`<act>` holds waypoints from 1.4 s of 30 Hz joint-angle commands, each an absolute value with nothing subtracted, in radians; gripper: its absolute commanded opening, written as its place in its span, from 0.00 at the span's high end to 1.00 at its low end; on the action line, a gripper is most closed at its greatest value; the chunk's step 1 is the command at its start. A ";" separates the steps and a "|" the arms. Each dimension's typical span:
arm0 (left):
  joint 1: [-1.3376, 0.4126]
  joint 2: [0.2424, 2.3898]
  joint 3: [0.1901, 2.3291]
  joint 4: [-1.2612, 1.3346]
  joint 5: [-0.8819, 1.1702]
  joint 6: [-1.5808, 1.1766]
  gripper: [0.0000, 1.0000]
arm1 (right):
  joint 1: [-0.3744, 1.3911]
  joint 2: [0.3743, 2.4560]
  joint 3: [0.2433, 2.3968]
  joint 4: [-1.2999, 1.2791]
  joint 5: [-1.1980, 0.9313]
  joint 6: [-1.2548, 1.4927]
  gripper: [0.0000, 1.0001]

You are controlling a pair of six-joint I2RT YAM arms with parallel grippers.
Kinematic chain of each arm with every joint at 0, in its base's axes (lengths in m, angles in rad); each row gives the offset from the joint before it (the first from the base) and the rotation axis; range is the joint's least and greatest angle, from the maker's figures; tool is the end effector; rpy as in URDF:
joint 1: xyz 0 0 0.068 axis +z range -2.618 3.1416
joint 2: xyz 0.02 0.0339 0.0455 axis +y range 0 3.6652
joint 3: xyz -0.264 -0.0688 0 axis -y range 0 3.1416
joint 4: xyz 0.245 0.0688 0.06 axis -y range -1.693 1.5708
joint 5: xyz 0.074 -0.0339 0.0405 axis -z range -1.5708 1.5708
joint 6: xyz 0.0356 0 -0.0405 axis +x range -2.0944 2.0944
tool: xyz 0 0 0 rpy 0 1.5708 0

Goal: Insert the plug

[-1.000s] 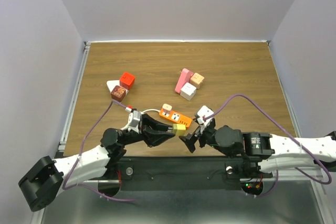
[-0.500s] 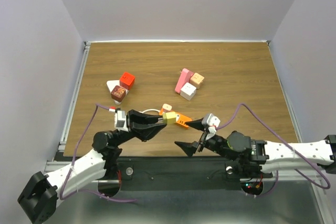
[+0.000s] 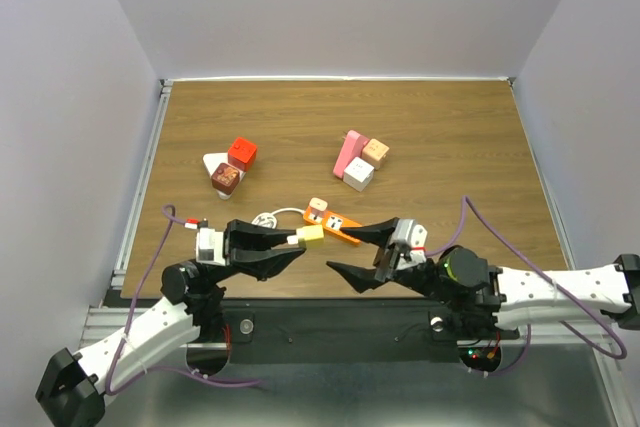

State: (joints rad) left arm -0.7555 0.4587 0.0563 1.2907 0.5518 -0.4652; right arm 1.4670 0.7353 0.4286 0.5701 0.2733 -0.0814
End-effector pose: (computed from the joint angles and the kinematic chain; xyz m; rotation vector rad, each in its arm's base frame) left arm 0.0586 -0.0808 0.2706 0.6720 0.6293 -1.3288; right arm 0.0283 0.1785 0.3020 -0.7787 1.1467 0.9931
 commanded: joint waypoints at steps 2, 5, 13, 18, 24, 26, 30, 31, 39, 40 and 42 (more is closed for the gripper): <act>-0.749 0.459 -0.071 1.354 0.598 -0.491 1.00 | 1.460 0.850 0.561 0.660 0.215 -0.162 0.28; -0.749 0.456 -0.072 1.362 0.604 -0.492 1.00 | 1.437 0.862 0.586 0.660 0.164 -0.169 0.28; -0.750 0.453 -0.078 1.376 0.617 -0.497 1.00 | 1.327 0.904 0.626 0.664 -0.027 -0.110 0.28; -0.750 0.451 -0.081 1.374 0.617 -0.492 1.00 | 1.295 0.923 0.630 0.676 -0.098 -0.094 0.33; -0.749 0.457 -0.083 1.382 0.618 -0.489 1.00 | 1.295 0.926 0.607 0.730 -0.181 -0.103 0.46; -0.750 0.459 -0.083 1.384 0.618 -0.488 1.00 | 1.293 0.933 0.610 0.736 -0.204 -0.104 0.48; -0.750 0.462 -0.083 1.385 0.620 -0.488 1.00 | 1.293 0.960 0.623 0.742 -0.238 -0.097 0.52; -0.750 0.462 -0.083 1.388 0.621 -0.488 1.00 | 1.295 0.971 0.630 0.744 -0.242 -0.094 0.55; -0.750 0.466 -0.083 1.355 0.582 -0.476 1.00 | 1.293 0.973 0.621 0.742 -0.215 -0.087 0.89; -0.749 0.468 -0.080 1.332 0.572 -0.468 1.00 | 1.295 0.968 0.620 0.742 -0.198 -0.084 1.00; -0.749 0.474 -0.072 1.298 0.548 -0.457 0.98 | 1.293 0.954 0.612 0.742 -0.166 -0.087 1.00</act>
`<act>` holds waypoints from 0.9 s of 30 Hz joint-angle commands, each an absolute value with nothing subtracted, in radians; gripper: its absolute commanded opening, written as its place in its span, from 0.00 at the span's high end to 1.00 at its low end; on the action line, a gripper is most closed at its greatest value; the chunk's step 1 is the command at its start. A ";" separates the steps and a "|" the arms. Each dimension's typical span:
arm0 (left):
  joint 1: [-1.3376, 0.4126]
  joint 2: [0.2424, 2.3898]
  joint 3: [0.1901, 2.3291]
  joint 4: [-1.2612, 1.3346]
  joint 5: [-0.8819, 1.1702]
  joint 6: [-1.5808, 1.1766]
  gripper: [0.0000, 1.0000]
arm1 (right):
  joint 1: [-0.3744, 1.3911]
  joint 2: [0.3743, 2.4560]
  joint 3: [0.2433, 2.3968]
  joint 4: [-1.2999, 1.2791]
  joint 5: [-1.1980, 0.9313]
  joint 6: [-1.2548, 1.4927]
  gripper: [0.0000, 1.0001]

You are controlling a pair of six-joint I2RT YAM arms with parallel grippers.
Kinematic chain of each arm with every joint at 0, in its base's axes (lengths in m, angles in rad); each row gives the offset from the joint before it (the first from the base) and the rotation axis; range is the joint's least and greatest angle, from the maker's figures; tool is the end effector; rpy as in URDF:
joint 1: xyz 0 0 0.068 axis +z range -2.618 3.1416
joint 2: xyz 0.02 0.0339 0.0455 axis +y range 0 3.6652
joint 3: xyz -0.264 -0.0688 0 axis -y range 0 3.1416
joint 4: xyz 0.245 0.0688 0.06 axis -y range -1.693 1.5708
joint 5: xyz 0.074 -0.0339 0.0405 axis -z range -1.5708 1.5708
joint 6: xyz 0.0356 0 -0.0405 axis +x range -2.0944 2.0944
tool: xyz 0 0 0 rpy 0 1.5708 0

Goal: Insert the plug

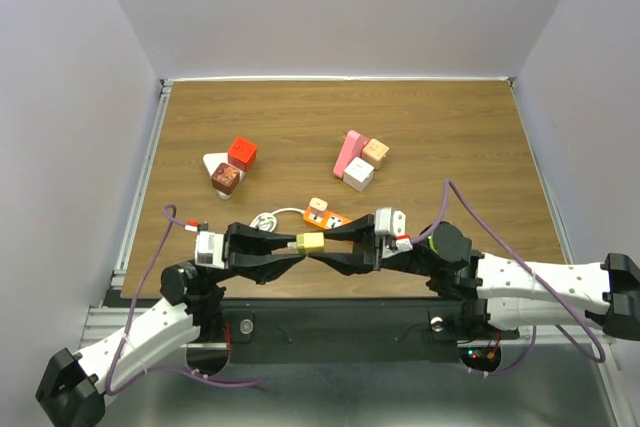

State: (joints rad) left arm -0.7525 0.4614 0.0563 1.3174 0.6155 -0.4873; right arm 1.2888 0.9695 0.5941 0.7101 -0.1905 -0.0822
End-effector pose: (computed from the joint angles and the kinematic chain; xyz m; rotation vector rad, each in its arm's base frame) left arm 0.0557 -0.0803 0.2711 0.7302 0.6013 -1.3567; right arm 0.0557 0.2165 0.3330 -0.9710 0.9077 1.1549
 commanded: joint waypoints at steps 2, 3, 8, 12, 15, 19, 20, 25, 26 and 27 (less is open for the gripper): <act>-0.750 0.477 -0.068 1.281 0.532 -0.454 0.73 | 1.295 0.945 0.607 0.744 -0.135 -0.087 1.00; -0.749 0.480 -0.067 1.270 0.522 -0.453 0.61 | 1.293 0.931 0.601 0.742 -0.127 -0.094 1.00; -0.750 0.477 -0.064 1.247 0.495 -0.443 0.33 | 1.293 0.873 0.583 0.741 -0.063 -0.109 1.00; -0.749 0.485 -0.061 1.240 0.488 -0.439 0.25 | 1.292 0.842 0.568 0.742 -0.058 -0.104 1.00; -0.749 0.488 -0.061 1.238 0.479 -0.437 0.25 | 1.293 0.836 0.555 0.741 -0.023 -0.103 1.00; -0.749 0.489 -0.058 1.184 0.414 -0.422 0.23 | 1.292 0.828 0.525 0.736 0.058 -0.103 1.00; -0.749 0.485 -0.057 1.166 0.397 -0.419 0.23 | 1.292 0.824 0.512 0.735 0.083 -0.104 0.99; -0.749 0.428 -0.040 1.017 0.243 -0.394 0.21 | 1.282 0.814 0.414 0.736 0.247 -0.101 0.99; -0.749 0.426 -0.037 1.006 0.221 -0.387 0.20 | 1.278 0.824 0.405 0.735 0.265 -0.101 1.00; -0.749 0.431 -0.037 0.993 0.195 -0.384 0.20 | 1.270 0.848 0.391 0.736 0.293 -0.098 1.00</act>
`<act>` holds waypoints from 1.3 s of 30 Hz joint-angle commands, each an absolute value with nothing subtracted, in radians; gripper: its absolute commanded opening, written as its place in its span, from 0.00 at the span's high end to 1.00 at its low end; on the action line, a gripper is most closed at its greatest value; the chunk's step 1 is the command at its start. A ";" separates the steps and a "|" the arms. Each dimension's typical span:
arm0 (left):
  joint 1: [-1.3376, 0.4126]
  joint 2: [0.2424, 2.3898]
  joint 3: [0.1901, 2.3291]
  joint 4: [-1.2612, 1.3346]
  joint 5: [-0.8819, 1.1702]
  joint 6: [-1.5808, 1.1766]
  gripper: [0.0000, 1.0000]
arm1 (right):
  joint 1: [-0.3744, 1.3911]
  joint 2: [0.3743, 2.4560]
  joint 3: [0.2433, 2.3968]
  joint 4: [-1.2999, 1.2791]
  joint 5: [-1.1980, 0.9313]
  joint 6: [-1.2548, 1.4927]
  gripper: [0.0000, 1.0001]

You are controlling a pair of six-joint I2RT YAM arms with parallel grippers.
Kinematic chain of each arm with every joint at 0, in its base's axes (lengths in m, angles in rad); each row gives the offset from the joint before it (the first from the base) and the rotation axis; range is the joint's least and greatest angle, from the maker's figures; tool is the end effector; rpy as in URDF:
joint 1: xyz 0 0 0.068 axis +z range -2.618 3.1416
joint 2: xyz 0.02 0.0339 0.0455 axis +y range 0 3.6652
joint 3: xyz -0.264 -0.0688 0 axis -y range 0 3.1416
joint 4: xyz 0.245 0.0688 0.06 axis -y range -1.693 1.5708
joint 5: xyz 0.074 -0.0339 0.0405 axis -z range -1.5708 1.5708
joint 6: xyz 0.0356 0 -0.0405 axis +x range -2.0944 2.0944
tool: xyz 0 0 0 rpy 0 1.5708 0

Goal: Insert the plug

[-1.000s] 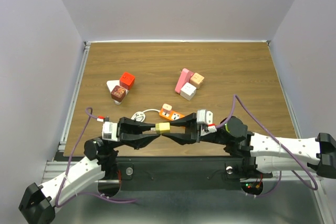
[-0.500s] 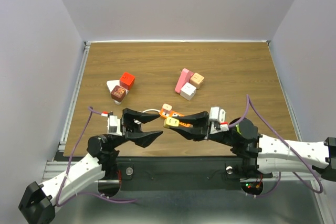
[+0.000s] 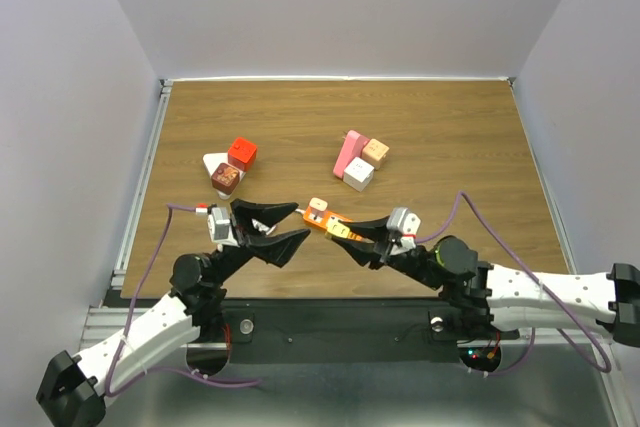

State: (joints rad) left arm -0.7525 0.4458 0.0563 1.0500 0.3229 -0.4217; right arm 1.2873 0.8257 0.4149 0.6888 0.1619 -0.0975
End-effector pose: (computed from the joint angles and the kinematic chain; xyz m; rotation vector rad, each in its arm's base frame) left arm 0.0772 -0.0878 0.2559 0.4766 0.9007 -1.2255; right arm 0.0599 0.1851 0.2947 -0.7470 1.1272 0.9083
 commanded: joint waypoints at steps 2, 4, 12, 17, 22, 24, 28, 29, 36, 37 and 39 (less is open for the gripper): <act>-0.747 0.442 -0.031 0.991 0.186 -0.379 0.20 | 1.259 0.870 0.384 0.735 0.311 -0.097 0.99; -0.747 0.459 -0.028 0.996 0.172 -0.368 0.20 | 1.215 0.911 0.379 0.742 0.296 -0.084 0.99; -0.736 0.508 -0.023 1.023 0.152 -0.353 0.20 | 0.982 1.159 0.383 0.873 0.049 -0.009 1.00; -0.732 0.505 -0.029 1.022 0.146 -0.345 0.20 | 0.873 1.249 0.373 0.991 -0.115 -0.002 1.00; -0.733 0.489 -0.040 1.034 0.164 -0.342 0.20 | 0.793 1.279 0.335 1.080 -0.258 0.031 1.00; -0.732 0.489 -0.038 1.035 0.172 -0.339 0.20 | 0.784 1.292 0.325 1.103 -0.300 0.022 0.99; -0.732 0.492 -0.034 1.040 0.183 -0.334 0.20 | 0.750 1.351 0.318 1.179 -0.377 0.024 1.00; -0.733 0.492 -0.035 1.040 0.184 -0.333 0.20 | 0.736 1.361 0.314 1.195 -0.393 0.028 1.00; -0.730 0.477 -0.034 1.019 0.169 -0.325 0.20 | 0.716 1.457 0.344 1.238 -0.460 0.014 1.00; -0.730 0.476 -0.034 1.017 0.170 -0.325 0.20 | 0.712 1.471 0.348 1.241 -0.465 0.014 0.99; -0.732 0.472 -0.031 1.012 0.164 -0.325 0.20 | 0.706 1.491 0.357 1.250 -0.469 0.012 0.99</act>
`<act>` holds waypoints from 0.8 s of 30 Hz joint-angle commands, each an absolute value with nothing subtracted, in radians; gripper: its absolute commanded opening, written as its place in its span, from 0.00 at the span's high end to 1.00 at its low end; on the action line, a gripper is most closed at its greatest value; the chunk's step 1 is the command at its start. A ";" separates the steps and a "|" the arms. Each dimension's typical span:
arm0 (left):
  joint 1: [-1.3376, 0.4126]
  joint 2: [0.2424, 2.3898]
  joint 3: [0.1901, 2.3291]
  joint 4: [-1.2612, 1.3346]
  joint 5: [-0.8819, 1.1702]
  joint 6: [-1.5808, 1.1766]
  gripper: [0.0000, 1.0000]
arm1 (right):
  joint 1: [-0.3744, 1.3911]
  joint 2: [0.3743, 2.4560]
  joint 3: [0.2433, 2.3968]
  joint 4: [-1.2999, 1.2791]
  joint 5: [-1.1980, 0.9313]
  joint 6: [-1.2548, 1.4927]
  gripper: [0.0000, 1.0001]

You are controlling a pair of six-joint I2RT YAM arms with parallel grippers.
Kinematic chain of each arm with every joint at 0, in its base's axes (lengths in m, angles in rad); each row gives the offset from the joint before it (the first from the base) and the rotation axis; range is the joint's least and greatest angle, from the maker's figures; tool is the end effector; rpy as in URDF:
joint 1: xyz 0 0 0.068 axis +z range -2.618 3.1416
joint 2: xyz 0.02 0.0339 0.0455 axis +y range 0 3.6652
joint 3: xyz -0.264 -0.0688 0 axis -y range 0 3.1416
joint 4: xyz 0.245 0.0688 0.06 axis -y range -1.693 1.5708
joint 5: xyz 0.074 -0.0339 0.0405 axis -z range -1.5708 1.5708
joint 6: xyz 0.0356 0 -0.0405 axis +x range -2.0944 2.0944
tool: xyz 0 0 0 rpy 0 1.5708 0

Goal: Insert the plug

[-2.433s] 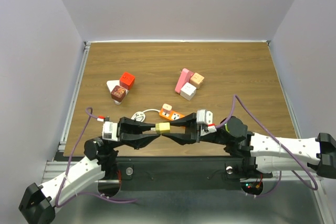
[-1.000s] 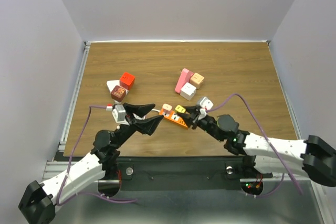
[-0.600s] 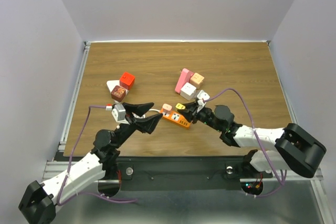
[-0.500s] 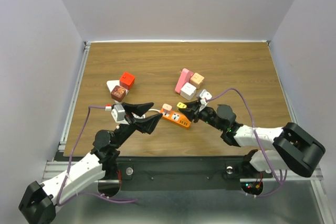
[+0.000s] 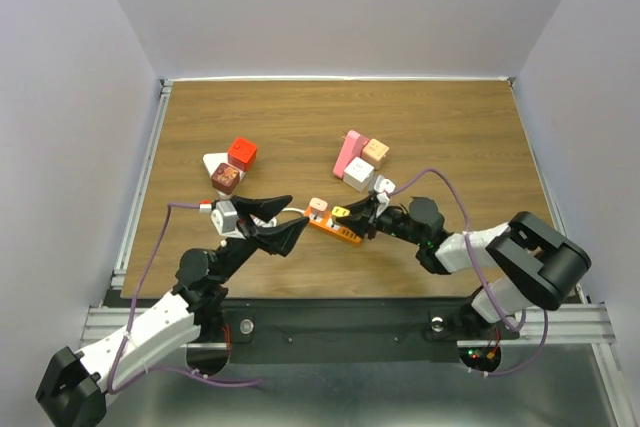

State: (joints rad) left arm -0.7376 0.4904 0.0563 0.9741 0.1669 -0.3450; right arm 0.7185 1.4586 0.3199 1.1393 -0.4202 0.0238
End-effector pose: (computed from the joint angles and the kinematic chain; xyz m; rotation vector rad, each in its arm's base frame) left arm 0.0909 -0.0906 0.2453 0.3687 1.0328 -1.0646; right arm 0.1817 0.1781 0.1785 -0.8703 1.3956 0.9034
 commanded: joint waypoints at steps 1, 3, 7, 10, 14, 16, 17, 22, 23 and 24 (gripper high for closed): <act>-0.732 0.469 -0.031 1.006 0.163 -0.325 0.20 | 0.698 1.511 0.359 1.261 -0.474 0.011 0.99; -0.732 0.462 -0.032 0.997 0.152 -0.324 0.20 | 0.687 1.532 0.364 1.279 -0.486 0.012 1.00; -0.732 0.456 -0.032 0.989 0.146 -0.321 0.20 | 0.673 1.560 0.370 1.308 -0.508 0.011 1.00; -0.732 0.454 -0.031 0.989 0.144 -0.318 0.20 | 0.663 1.578 0.382 1.324 -0.528 0.012 1.00; -0.732 0.456 -0.031 0.988 0.138 -0.313 0.20 | 0.643 1.623 0.416 1.347 -0.561 0.020 1.00; -0.730 0.457 -0.031 0.986 0.135 -0.311 0.20 | 0.640 1.654 0.425 1.365 -0.575 0.026 1.00; -0.730 0.457 -0.031 0.985 0.133 -0.310 0.20 | 0.640 1.666 0.428 1.373 -0.580 0.028 1.00; -0.732 0.456 -0.031 0.982 0.132 -0.310 0.20 | 0.632 1.721 0.428 1.425 -0.583 0.038 1.00; -0.732 0.454 -0.031 0.982 0.132 -0.310 0.20 | 0.632 1.726 0.425 1.433 -0.583 0.038 0.99; -0.732 0.456 -0.029 0.982 0.132 -0.310 0.20 | 0.630 1.727 0.422 1.437 -0.580 0.040 1.00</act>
